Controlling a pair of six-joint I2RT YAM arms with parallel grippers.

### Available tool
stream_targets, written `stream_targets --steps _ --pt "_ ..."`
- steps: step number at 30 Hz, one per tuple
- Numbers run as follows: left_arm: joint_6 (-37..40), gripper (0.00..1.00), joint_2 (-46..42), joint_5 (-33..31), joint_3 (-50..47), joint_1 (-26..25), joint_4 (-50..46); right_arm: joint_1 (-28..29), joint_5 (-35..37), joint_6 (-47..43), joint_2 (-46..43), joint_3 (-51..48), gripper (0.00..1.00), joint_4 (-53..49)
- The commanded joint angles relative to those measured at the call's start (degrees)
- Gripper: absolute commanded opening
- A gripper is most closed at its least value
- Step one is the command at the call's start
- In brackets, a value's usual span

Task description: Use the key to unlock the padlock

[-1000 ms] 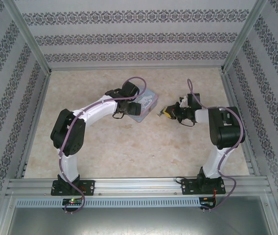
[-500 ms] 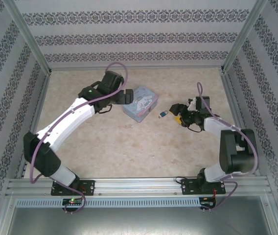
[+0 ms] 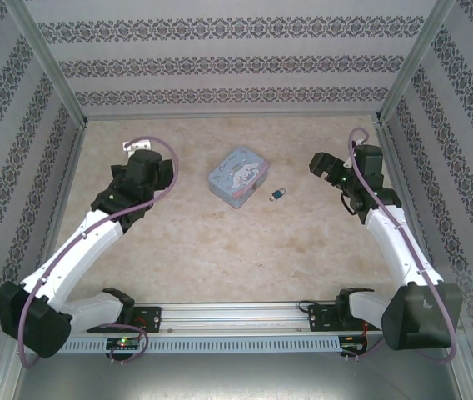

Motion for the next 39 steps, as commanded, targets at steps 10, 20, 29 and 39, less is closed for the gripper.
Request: stream_targets --steps 10,20,29,39 --pt "14.82 1.0 -2.67 5.77 -24.08 16.75 37.78 -0.4 21.21 -18.42 4.26 -19.95 0.98 35.26" --pt "12.5 1.0 11.3 18.43 -36.82 21.4 64.25 -0.4 13.98 -22.82 13.75 -29.44 0.98 59.96" --pt "15.2 1.0 25.09 26.14 -33.97 21.27 71.51 -1.12 4.27 -24.64 21.21 -29.22 0.98 67.77" --pt "14.67 0.99 24.6 28.53 -33.05 22.3 68.99 -0.75 5.31 -25.44 20.07 -28.79 0.98 64.89"
